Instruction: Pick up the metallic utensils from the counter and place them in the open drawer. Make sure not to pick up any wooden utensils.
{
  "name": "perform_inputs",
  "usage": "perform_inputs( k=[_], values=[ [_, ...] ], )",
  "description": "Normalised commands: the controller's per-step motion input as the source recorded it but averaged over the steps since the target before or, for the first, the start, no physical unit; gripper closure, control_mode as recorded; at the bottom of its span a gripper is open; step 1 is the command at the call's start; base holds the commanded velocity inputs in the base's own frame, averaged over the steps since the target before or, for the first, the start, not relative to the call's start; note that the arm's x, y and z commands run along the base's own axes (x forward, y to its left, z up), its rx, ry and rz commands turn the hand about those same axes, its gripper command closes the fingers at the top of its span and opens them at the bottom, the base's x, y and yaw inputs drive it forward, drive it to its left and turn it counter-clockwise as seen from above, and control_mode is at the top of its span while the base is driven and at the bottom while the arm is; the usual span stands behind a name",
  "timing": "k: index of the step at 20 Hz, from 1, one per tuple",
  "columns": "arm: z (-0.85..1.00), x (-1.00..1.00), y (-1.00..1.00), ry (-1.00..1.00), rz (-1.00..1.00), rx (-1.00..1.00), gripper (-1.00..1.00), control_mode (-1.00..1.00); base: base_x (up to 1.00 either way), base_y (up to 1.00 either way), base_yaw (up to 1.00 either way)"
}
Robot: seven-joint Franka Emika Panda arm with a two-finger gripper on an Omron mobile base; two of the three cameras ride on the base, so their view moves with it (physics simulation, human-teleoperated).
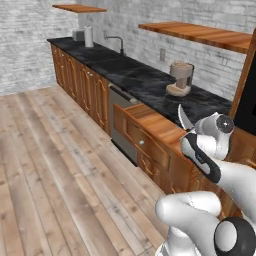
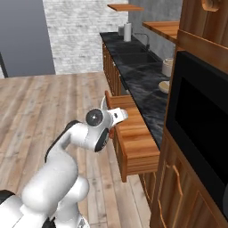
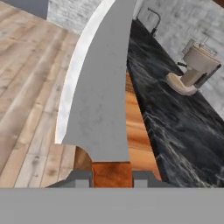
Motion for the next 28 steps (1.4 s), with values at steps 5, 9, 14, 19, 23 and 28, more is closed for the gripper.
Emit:
perform_inputs(
  k=[5,9,14,19,23,28],
  values=[
    [-0.39,0.88,0.03,0.16,0.07,-0.01,1.0,-1.0,0.0,0.0,0.0],
    [-0.31,0.89,0.0,0.19,0.01,0.0,1.0,-1.0,0.0,0.0,0.0],
    [-0.43,0.68,-0.01,0.08,0.0,-0.05,1.0,-1.0,0.0,0.0,0.0],
    [-0.51,0.37,-0.04,0.03,0.0,-0.08,1.0,-1.0,0.0,0.0,0.0],
    [-0.35,0.45,-0.12,0.02,0.0,-0.05,1.0,-1.0,0.0,0.0,0.0],
    [-0.28,0.4,-0.21,0.01,0.0,-0.01,1.0,-1.0,0.0,0.0,0.0]
  ],
)
